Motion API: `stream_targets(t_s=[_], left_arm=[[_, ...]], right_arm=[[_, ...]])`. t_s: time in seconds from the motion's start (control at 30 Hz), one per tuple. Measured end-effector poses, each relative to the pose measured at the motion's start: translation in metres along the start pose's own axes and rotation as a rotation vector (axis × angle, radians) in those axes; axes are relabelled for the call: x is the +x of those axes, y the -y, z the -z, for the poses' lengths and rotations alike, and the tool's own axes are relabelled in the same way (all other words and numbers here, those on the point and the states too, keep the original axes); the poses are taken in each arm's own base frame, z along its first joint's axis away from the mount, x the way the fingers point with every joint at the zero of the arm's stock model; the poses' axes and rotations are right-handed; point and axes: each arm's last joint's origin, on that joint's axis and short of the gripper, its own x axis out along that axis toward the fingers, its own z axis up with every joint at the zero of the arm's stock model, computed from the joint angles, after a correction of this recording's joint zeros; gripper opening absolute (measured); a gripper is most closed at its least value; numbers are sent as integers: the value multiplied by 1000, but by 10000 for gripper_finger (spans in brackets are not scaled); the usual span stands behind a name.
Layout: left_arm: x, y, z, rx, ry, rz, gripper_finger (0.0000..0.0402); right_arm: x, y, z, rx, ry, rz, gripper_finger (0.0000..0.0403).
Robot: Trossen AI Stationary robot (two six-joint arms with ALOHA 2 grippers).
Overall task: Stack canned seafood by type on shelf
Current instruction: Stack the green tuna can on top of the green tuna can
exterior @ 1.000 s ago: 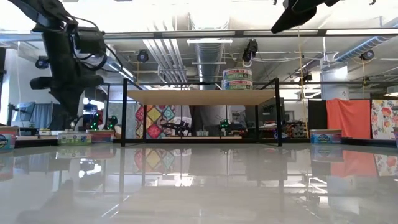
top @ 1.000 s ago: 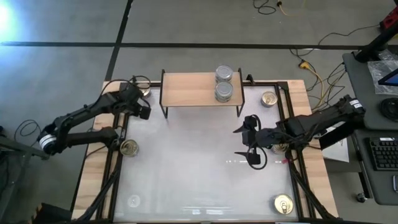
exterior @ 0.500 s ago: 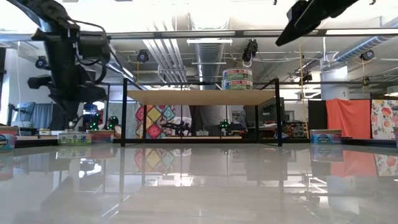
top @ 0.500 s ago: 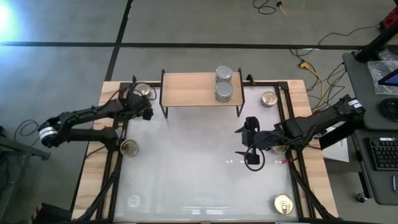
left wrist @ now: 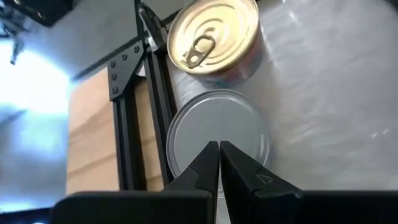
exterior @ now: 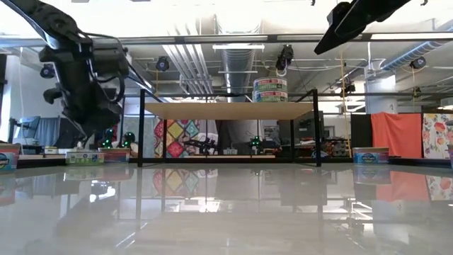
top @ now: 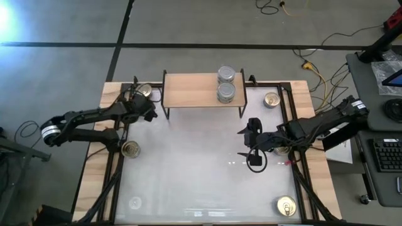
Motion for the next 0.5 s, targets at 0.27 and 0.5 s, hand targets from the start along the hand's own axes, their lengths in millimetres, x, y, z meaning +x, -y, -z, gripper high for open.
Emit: stream_targets(t_s=[0.27,0.5], left_arm=[[21,15,7,128,-36,-119,0],[29,23,6,159,-75,-137,0]], right_arm=[[-1,-3,1,22,1,-10,400],[-4,-12,2,14,4,-40,400]])
